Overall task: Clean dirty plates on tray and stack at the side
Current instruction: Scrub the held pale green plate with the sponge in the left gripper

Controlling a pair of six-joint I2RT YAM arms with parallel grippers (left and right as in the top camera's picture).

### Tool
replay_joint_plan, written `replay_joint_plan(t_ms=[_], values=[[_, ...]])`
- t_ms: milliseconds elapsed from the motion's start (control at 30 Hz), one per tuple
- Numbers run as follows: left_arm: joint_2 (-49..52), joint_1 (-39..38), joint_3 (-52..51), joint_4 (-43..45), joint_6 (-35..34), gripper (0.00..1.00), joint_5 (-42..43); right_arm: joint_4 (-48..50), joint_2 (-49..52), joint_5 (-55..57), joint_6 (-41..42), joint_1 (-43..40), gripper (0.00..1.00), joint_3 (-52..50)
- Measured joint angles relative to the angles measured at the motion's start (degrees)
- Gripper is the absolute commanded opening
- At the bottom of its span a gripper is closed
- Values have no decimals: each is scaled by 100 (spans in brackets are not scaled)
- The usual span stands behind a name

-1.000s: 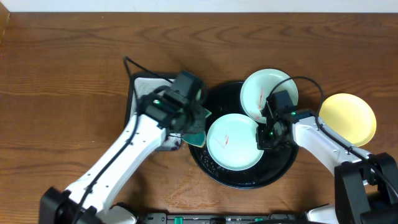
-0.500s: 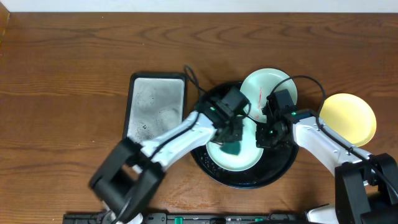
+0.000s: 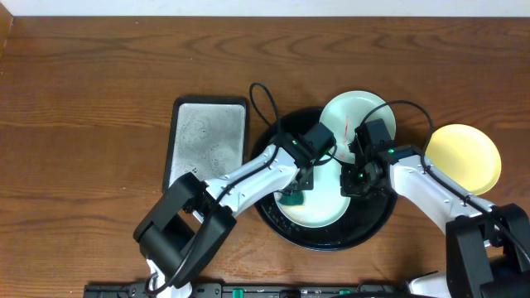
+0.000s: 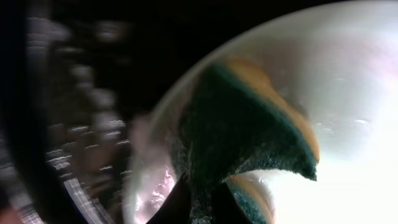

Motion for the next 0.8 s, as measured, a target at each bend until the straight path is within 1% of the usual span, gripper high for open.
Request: replay_joint_plan(t_ms=[133, 233, 300, 367, 500, 567, 667, 800], values=[[-4, -85, 26, -195, 92, 7, -778, 2, 0, -111, 2, 7, 1, 0], [11, -83, 13, -116, 164, 7, -979, 20, 4, -219, 20, 7, 1, -2], [13, -74, -20, 63, 188, 7, -866, 22, 4, -232, 28, 7, 1, -4], [9, -20, -50, 343, 197, 7, -562, 22, 4, -227, 44, 7, 1, -4], [-2, 129, -260, 1690, 192, 8, 855, 31, 4, -173, 48, 4, 1, -4], [52, 153, -291, 2116, 127, 7, 1423, 28, 4, -153, 48, 4, 1, -4], [122, 125, -313, 2378, -7, 8, 1891, 26, 4, -125, 50, 4, 1, -4], [170, 42, -313, 2490, -114, 7, 2151, 26, 4, -98, 63, 4, 1, -4]])
